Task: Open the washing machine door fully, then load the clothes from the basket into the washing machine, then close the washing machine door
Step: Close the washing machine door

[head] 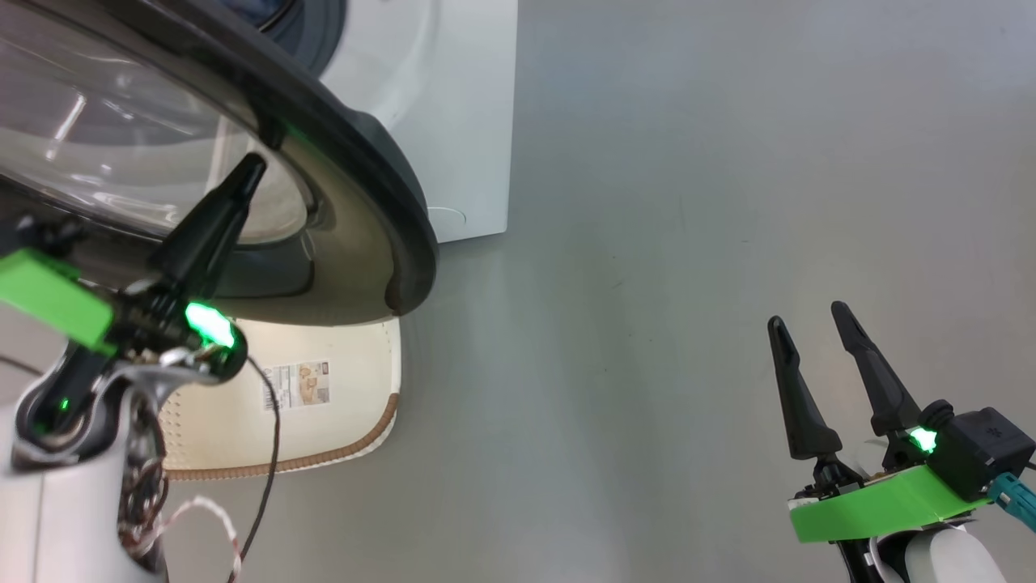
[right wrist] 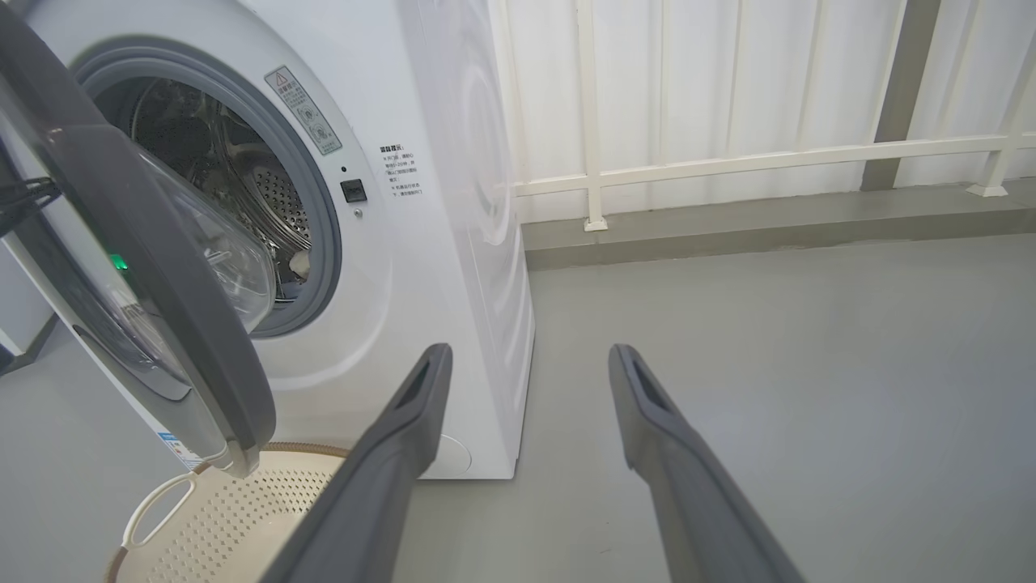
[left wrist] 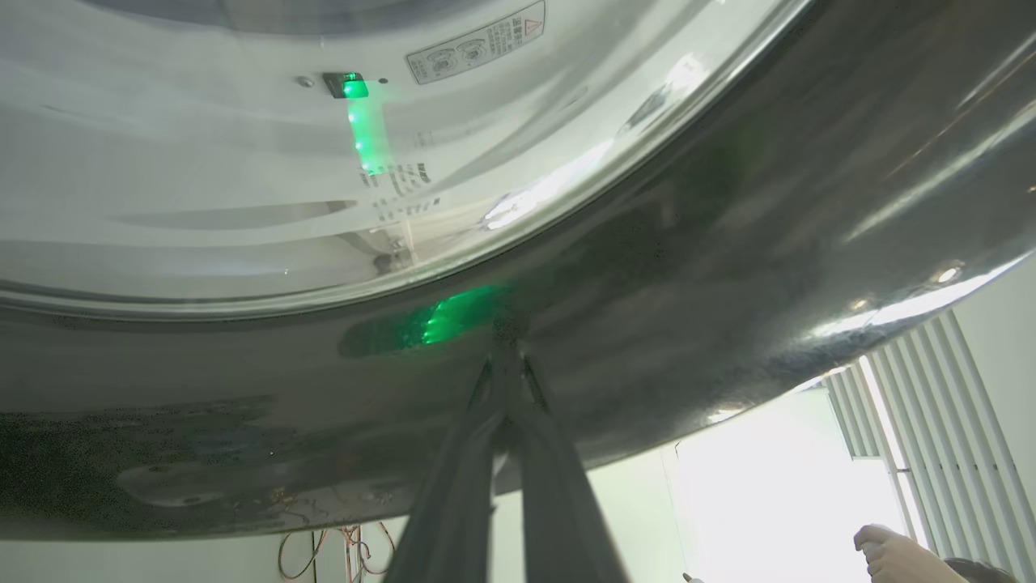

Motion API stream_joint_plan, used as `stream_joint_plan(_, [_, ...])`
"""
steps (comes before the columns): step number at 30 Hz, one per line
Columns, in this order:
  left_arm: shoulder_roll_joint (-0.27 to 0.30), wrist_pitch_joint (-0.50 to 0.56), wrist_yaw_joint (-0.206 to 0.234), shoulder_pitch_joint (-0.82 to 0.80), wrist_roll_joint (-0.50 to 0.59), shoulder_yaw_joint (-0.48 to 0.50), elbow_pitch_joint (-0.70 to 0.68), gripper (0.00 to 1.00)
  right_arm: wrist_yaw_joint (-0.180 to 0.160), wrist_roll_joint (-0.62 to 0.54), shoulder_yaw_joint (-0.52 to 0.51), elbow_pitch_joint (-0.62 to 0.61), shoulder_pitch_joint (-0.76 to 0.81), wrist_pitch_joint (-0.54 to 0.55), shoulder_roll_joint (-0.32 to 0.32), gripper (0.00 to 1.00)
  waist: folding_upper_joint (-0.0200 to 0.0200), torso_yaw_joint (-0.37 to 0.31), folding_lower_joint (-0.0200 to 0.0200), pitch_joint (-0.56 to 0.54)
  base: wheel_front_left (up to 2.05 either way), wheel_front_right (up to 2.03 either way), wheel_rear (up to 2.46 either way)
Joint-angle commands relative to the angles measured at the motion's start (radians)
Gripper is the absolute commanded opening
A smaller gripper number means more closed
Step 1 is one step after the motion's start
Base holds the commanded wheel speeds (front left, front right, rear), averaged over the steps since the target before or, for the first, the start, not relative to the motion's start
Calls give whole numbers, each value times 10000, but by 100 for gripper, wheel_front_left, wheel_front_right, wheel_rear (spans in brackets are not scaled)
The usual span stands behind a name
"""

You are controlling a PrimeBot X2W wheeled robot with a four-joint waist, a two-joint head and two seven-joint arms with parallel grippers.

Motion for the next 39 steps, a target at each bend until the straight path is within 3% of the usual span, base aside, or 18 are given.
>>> stream_joint_plan(1, [253, 35, -102, 243, -35, 437, -424, 0, 87, 8, 207, -230, 124, -120, 14, 100, 0, 50, 0, -34, 0, 0, 0])
stream_joint_plan(7, [67, -109, -104, 1248, -81, 1304, -1479, 0, 87, -27, 122, -224, 232, -120, 7, 100, 0, 193, 0, -189, 0, 0, 0])
stream_joint_plan(8, [22, -146, -104, 1433, -41, 1412, -1640, 6, 87, -35, 87, -230, 258, -120, 10, 100, 0, 241, 0, -217, 0, 0, 0])
stream_joint_plan(9, [-34, -200, -104, 1614, -13, 1534, -1801, 32, 87, -38, 58, -236, 278, -120, 13, 100, 0, 280, 0, -243, 0, 0, 0])
stream_joint_plan(10, [-100, -206, -104, 1791, -35, 1629, -1942, 79, 87, -42, 26, -237, 305, -120, 17, 100, 0, 326, 0, -283, 0, 0, 0])
stream_joint_plan(11, [-152, -248, -104, 1965, -16, 1741, -2092, 100, 87, -45, 9, -233, 337, -120, 21, 100, 0, 363, 0, -327, 0, 0, 0])
stream_joint_plan(28, [-609, -1776, -105, 4112, 1521, 2399, -3912, 100, 87, -131, -112, -157, 711, -120, 49, 100, 0, 878, 0, -1028, 0, 0, 0])
stream_joint_plan(35, [-426, -4231, -105, 4684, 5065, 2019, -4440, 100, 87, -174, -158, -181, 808, -120, 24, 100, 0, 982, 0, -1155, 0, 0, 0])
stream_joint_plan(39, [123, -5878, -105, 5149, 7844, 1289, -4528, 100, 87, -192, -173, -180, 856, -120, -2, 100, 0, 1031, 0, -1232, 0, 0, 0])
